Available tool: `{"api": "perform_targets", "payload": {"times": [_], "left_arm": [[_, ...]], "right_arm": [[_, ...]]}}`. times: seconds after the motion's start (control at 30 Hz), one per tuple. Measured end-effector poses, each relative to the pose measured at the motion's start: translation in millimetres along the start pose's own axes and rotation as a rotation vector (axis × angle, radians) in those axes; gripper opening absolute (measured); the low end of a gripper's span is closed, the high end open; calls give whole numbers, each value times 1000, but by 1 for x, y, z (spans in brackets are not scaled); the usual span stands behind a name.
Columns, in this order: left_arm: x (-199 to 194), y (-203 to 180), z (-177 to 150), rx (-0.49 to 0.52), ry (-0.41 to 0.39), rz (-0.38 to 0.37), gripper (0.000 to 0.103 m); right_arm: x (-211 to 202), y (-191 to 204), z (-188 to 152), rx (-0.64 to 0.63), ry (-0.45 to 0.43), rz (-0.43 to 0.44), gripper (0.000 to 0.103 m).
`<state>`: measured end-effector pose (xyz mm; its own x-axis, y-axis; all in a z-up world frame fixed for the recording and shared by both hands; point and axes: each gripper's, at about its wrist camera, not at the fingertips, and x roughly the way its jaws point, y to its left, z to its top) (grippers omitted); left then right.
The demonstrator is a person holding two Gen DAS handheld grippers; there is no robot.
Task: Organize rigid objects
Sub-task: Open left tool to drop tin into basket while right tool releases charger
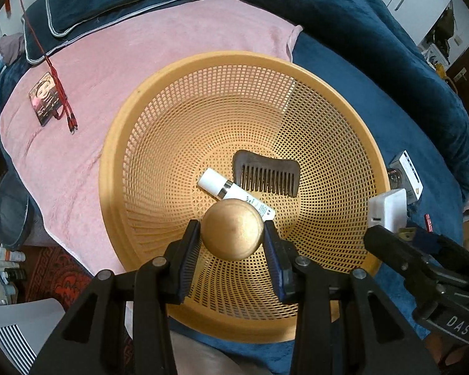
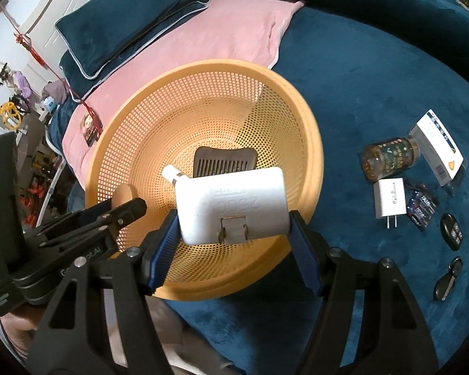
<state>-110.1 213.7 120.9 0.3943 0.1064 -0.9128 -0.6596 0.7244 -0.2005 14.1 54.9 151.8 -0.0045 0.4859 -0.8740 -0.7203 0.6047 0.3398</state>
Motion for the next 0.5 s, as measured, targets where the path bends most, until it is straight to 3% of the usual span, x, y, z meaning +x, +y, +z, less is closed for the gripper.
{"api": "perform_targets", "payload": {"times": [0.43,0.5], "left_arm": [[1,0,0,-6,4,6,41],[-1,3,1,-17,1,11,53]], "right_arm": [[5,2,1,-1,13,14,69],[4,1,2,-3,10,32,69]]}}
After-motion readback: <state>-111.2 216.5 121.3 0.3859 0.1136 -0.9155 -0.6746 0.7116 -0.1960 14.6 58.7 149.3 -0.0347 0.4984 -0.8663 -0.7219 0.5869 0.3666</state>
